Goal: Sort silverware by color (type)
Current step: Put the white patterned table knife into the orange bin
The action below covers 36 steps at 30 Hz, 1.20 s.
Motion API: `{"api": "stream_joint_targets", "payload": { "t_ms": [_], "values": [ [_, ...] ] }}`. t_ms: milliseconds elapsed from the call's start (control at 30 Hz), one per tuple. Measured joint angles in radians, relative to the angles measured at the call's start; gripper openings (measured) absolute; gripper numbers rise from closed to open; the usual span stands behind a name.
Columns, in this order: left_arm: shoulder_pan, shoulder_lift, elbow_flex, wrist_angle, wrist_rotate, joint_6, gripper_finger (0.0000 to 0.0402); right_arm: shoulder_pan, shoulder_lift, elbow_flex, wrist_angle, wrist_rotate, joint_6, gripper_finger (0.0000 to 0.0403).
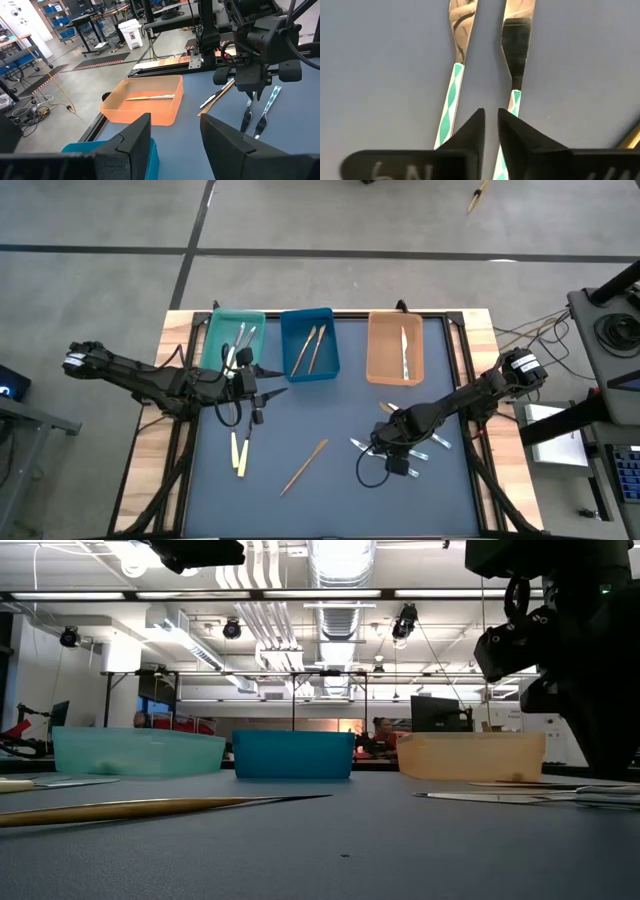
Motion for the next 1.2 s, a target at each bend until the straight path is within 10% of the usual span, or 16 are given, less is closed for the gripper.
{"api": "stream_joint_targets", "payload": {
  "t_ms": [433, 1200],
  "values": [
    [0.000, 0.000, 0.000, -0.001, 0.000, 0.006, 0.0153, 0.000, 0.000, 0.000, -0.041, 0.090, 0.035, 0.0194],
    [0.000, 0.000, 0.000, -0.009, 0.000, 0.006, 0.0153, -0.001, 0.106, 0.003, -0.012, 0.102, 0.079, 0.0121]
  ]
}}
